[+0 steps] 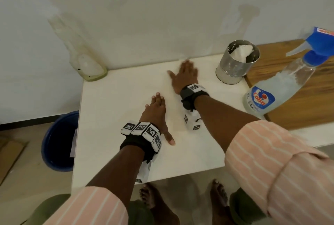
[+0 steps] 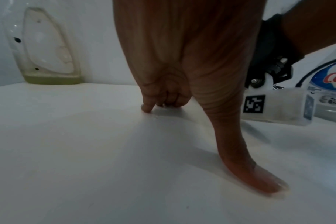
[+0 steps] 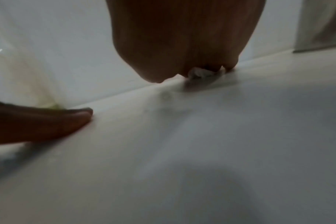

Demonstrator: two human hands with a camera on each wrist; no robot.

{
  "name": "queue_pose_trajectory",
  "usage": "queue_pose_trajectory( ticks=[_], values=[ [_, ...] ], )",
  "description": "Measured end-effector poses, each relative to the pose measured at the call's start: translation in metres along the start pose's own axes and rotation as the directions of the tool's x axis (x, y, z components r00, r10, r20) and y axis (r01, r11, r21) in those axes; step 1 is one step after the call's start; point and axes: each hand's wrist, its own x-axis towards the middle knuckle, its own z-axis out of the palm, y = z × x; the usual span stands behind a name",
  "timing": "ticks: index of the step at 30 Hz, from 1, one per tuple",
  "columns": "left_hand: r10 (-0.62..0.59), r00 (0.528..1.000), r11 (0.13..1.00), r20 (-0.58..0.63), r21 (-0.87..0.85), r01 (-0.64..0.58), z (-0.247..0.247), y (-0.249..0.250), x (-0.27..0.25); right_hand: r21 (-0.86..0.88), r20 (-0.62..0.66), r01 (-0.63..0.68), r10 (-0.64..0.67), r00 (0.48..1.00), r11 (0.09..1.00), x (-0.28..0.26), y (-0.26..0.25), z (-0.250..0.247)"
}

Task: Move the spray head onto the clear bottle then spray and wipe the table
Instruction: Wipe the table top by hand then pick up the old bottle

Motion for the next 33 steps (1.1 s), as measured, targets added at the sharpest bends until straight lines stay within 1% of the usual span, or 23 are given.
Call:
queue_pose_trajectory(
  ticks=[1, 2, 3, 4, 6, 7, 9, 11, 12, 14, 16, 18, 20, 21, 22, 24, 26, 27, 28, 30, 31, 32, 33],
  values=[
    [-0.005, 1.000, 1.000, 0.000, -0.008, 0.005, -0.001, 0.001, 0.000, 0.030, 0.005, -0.101, 0.101, 0.995, 0.994, 0.000, 0.000, -0.002],
    [-0.008, 1.000, 1.000, 0.003, -0.011, 0.008, -0.001, 0.001, 0.000, 0.047, 0.018, -0.154, 0.154, 0.988, 0.987, 0.000, -0.005, -0.002],
    [-0.011, 1.000, 1.000, 0.008, -0.017, 0.011, -0.001, 0.002, 0.001, 0.060, 0.022, -0.167, 0.166, 0.986, 0.984, 0.001, -0.014, -0.002],
    [-0.010, 1.000, 1.000, 0.011, -0.024, 0.011, 0.000, 0.002, 0.001, 0.077, 0.030, -0.135, 0.133, 0.991, 0.988, 0.002, -0.025, -0.001],
    [-0.012, 1.000, 0.999, -0.005, -0.035, 0.012, 0.001, 0.001, 0.003, 0.080, 0.073, 0.058, -0.064, 0.995, 0.995, 0.002, -0.049, 0.004],
    [-0.012, 1.000, 0.999, -0.022, -0.042, 0.011, 0.001, 0.000, 0.003, 0.052, 0.112, 0.193, -0.198, 0.974, 0.980, 0.000, -0.060, 0.007],
    [-0.001, 0.999, 0.999, -0.040, -0.040, -0.001, 0.002, -0.001, 0.004, -0.001, 0.211, 0.423, -0.414, 0.886, 0.906, -0.005, -0.071, 0.008],
    [-0.005, 0.999, 0.999, -0.052, -0.052, 0.003, 0.003, -0.002, 0.004, -0.038, 0.229, 0.541, -0.519, 0.823, 0.840, -0.003, -0.060, 0.005],
    [-0.008, 0.999, 0.998, -0.043, -0.066, 0.006, 0.004, -0.004, 0.005, -0.048, 0.217, 0.542, -0.520, 0.826, 0.839, -0.002, -0.047, 0.002],
    [0.003, 1.000, 0.997, -0.008, -0.075, -0.004, 0.005, -0.006, 0.004, -0.056, 0.151, 0.410, -0.398, 0.905, 0.910, -0.003, -0.013, -0.003],
    [0.004, 1.000, 0.998, 0.006, -0.059, -0.004, 0.004, -0.004, 0.002, -0.075, 0.092, 0.195, -0.188, 0.978, 0.978, -0.010, 0.015, -0.007],
    [-0.006, 1.000, 0.998, 0.008, -0.063, 0.007, 0.000, -0.003, -0.001, -0.086, 0.087, 0.069, -0.061, 0.994, 0.994, -0.023, 0.020, -0.006],
    [-0.023, 1.000, 0.995, 0.003, -0.097, 0.023, -0.001, -0.002, -0.006, -0.065, 0.103, 0.080, -0.073, 0.992, 0.995, -0.044, 0.008, -0.001],
    [-0.047, 0.999, 0.992, -0.008, -0.118, 0.045, 0.000, -0.001, -0.011, -0.055, 0.119, 0.141, -0.134, 0.984, 0.988, -0.057, 0.000, 0.003],
    [-0.075, 0.997, 0.989, -0.028, -0.133, 0.070, 0.001, 0.000, -0.016, -0.042, 0.143, 0.228, -0.220, 0.965, 0.973, -0.071, -0.007, 0.007],
    [-0.145, 0.987, 0.977, -0.074, -0.166, 0.131, 0.008, 0.001, -0.029, -0.043, 0.208, 0.400, -0.384, 0.900, 0.915, -0.099, -0.011, 0.013],
    [-0.183, 0.979, 0.972, -0.091, -0.168, 0.166, 0.019, -0.003, -0.041, -0.075, 0.223, 0.487, -0.461, 0.859, 0.870, -0.115, 0.006, 0.013],
    [-0.168, 0.982, 0.976, -0.084, -0.152, 0.154, 0.025, -0.006, -0.047, -0.084, 0.209, 0.467, -0.443, 0.872, 0.880, -0.119, 0.018, 0.011],
    [-0.132, 0.989, 0.984, -0.066, -0.132, 0.123, 0.032, -0.009, -0.054, -0.086, 0.182, 0.392, -0.373, 0.910, 0.916, -0.123, 0.032, 0.008],
    [-0.069, 0.997, 0.992, -0.027, -0.112, 0.066, 0.043, -0.015, -0.066, -0.074, 0.116, 0.140, -0.131, 0.985, 0.987, -0.136, 0.050, 0.006],
    [-0.056, 0.998, 0.993, -0.017, -0.103, 0.054, 0.048, -0.017, -0.072, -0.058, 0.100, 0.034, -0.028, 0.995, 0.998, -0.143, 0.049, 0.006],
    [-0.049, 0.999, 0.995, -0.011, -0.091, 0.048, 0.051, -0.019, -0.077, -0.029, 0.089, -0.014, 0.017, 0.996, 0.999, -0.150, 0.040, 0.011],
    [-0.045, 0.999, 0.996, -0.008, -0.078, 0.045, 0.053, -0.020, -0.080, -0.001, 0.092, 0.010, -0.010, 0.996, 1.000, -0.158, 0.027, 0.015]
  ],
)
